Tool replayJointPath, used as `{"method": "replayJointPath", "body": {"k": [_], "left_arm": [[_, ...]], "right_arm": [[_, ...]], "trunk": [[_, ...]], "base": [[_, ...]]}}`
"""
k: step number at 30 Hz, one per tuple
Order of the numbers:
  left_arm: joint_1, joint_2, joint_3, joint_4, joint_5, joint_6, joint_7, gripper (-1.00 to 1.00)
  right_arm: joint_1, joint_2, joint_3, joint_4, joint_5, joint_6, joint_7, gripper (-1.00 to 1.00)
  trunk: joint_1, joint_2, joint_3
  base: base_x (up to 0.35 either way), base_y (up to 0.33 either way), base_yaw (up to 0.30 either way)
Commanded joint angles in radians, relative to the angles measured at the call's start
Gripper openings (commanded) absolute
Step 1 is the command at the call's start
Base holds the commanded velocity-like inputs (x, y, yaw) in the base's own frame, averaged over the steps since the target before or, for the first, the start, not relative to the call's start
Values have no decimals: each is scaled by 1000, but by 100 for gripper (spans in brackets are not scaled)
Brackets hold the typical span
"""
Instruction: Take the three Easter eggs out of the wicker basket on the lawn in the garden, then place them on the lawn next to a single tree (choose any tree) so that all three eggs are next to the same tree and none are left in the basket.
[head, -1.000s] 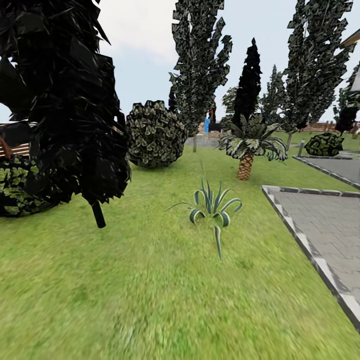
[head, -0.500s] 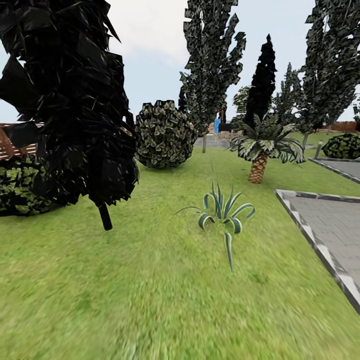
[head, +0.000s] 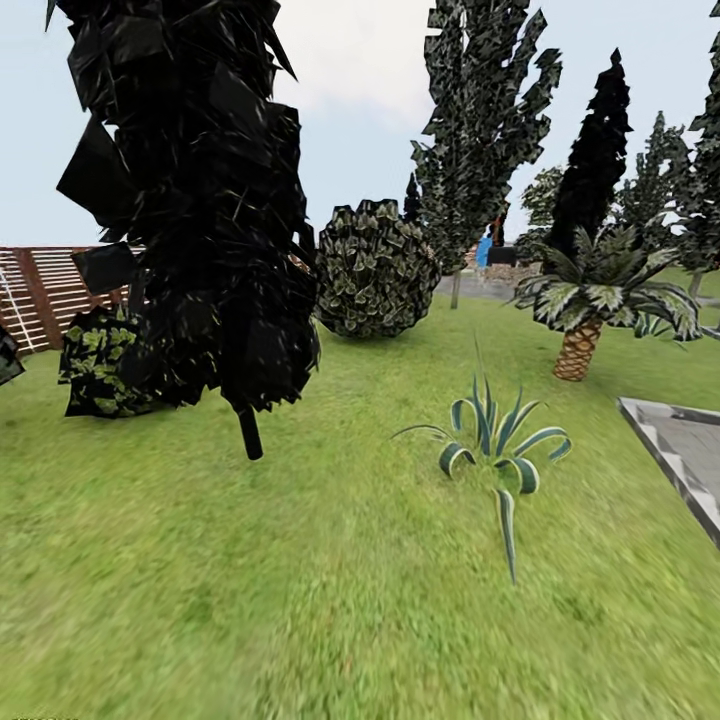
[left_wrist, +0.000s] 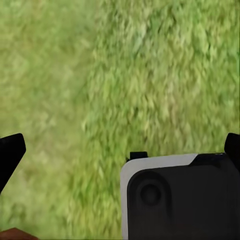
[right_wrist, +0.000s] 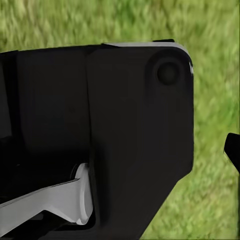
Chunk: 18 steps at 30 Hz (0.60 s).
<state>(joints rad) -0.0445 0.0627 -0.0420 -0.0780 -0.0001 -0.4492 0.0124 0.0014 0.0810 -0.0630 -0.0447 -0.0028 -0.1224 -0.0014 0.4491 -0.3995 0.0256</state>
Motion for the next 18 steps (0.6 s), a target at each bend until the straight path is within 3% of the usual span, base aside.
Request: {"method": "replayJointPath", "body": {"k": [1,18], "left_arm": [[0,0,-4,1,0,-3,1,100],[0,0,-4,1,0,-3,1,100]], "right_arm": [[0,0,-6,0,0,-3,0,100],[0,1,-5,0,0,-3,0,100]], "trunk": [[1,0,0],[1,0,0]], "base": [[330,0,285],[329,0,286]]}}
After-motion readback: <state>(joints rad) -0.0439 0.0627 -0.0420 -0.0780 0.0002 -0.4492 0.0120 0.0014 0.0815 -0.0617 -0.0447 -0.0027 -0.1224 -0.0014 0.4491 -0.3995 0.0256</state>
